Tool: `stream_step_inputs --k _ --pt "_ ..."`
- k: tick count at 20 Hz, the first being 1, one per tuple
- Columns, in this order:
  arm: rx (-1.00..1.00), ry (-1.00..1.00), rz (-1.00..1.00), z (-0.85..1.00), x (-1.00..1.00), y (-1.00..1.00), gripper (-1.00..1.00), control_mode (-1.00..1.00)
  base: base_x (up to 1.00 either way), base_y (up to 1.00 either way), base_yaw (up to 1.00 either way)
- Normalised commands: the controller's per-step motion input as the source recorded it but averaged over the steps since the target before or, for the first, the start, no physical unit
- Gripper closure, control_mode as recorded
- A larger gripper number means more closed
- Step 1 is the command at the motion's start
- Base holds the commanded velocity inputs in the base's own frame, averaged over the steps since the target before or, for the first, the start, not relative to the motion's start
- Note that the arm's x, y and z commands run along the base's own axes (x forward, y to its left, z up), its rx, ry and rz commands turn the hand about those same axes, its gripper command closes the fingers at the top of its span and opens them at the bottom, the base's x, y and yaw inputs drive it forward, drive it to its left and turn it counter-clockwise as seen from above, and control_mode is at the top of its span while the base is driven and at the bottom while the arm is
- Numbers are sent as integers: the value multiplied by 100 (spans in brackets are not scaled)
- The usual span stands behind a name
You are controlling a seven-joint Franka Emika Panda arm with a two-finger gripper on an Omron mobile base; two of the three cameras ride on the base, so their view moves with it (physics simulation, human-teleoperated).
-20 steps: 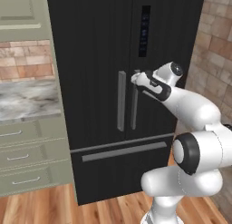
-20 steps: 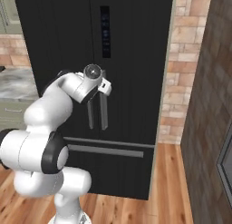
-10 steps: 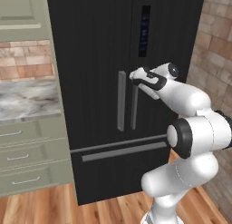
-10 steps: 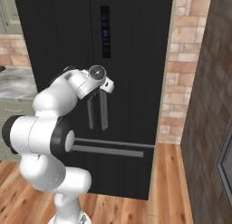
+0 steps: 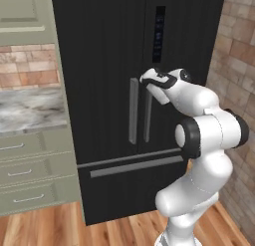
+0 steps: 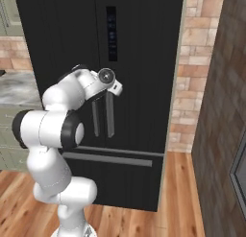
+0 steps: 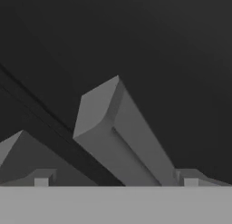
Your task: Open the fridge, remove the kiwi, carrot, and steak, and place them on any counter.
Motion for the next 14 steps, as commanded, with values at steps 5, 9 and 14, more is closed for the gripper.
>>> stream_step_inputs --k 5,9,14 --pt "5 -8 0 -14 40 -5 -100 -100 0 0 0" --pt "4 -5 0 -19 42 0 -100 -100 0 0 0" --pt "2 -3 0 -23 38 0 -100 -100 0 0 0"
